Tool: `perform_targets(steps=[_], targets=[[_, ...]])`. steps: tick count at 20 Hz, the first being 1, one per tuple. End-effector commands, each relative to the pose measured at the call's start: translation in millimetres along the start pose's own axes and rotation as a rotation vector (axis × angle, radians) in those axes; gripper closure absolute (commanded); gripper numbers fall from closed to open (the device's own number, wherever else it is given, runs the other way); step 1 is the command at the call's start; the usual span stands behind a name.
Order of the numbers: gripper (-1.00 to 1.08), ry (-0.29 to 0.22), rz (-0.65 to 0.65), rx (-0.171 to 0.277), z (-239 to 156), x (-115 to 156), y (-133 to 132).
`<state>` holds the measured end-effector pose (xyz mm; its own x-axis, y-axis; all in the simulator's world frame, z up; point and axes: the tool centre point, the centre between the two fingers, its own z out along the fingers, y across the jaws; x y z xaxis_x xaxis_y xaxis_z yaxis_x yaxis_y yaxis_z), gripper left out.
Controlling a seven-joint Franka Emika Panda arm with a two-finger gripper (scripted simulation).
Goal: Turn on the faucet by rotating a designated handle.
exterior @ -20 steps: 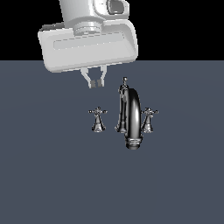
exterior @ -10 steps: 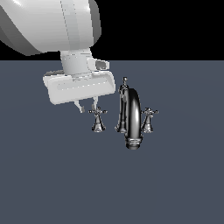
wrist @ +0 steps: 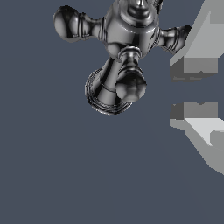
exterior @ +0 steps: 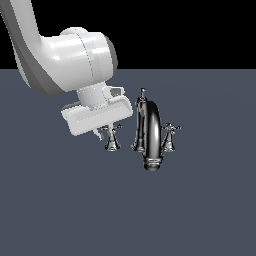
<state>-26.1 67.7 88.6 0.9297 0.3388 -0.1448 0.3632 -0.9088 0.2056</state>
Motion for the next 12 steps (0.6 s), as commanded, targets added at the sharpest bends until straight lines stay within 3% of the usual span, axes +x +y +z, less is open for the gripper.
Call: perform_targets(steps=[1, 2, 3, 4, 5, 6, 7, 8, 9, 10, 11, 12], targets=[[-0.01, -0.189, 0.042, -0.024, 60, -78, 79], [-0.2, -0.155, 0.119, -0.078, 56, -30, 105], [-0.2, -0.148, 0.134, -0.087, 50, -34, 109], [0.29, -0.165, 0.166, -0.121, 49, -30, 116], [0.17, -0.115, 0.179, -0.148, 43, -14, 124], [-0.88, -0.05, 0.191, -0.153, 40, 4, 120], [-0.85, 0.003, 0.106, -0.162, 29, 34, 57], [-0.85, 0.024, 0.073, -0.165, 19, 39, 38], [-0.85, 0.037, -0.026, -0.161, 21, 43, 45], [-0.85, 0.043, -0.074, -0.159, 20, 49, 19], [-0.82, 0.034, 0.024, -0.143, 24, 73, -19], [-0.82, 0.025, 0.123, -0.126, 28, 48, 19]])
